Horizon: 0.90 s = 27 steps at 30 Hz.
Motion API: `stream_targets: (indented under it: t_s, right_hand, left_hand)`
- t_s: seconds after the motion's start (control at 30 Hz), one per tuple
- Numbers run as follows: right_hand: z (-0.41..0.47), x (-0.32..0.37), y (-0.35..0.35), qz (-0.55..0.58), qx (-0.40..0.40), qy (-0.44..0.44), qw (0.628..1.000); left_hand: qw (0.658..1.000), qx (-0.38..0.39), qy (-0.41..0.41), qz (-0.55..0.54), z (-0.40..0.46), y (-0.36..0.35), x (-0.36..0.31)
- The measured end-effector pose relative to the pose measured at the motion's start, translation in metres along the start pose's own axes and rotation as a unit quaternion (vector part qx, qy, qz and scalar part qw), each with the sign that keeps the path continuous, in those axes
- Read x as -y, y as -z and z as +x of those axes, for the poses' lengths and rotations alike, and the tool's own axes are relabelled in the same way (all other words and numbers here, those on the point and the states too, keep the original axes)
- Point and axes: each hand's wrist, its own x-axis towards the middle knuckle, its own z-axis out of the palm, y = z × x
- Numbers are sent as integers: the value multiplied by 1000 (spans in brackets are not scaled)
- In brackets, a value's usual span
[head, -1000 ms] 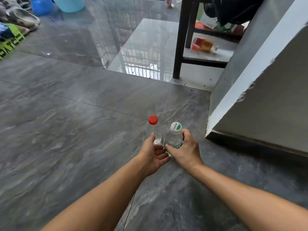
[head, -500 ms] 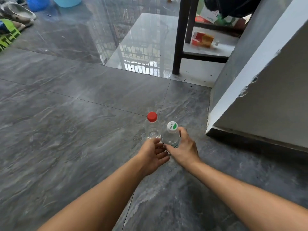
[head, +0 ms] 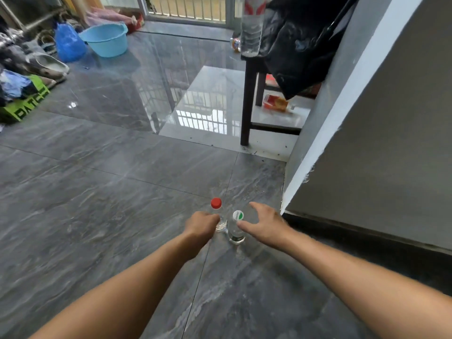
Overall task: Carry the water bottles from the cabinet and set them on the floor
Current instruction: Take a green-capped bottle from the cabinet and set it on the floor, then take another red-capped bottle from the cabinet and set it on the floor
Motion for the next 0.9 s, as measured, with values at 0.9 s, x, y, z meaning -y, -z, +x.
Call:
stream_targets:
  t_s: [0.9]
  right_hand:
    - [-342,360,462,-301,57,45,951]
  left_hand:
    - [844,-46,-214,490,-432,228,-426]
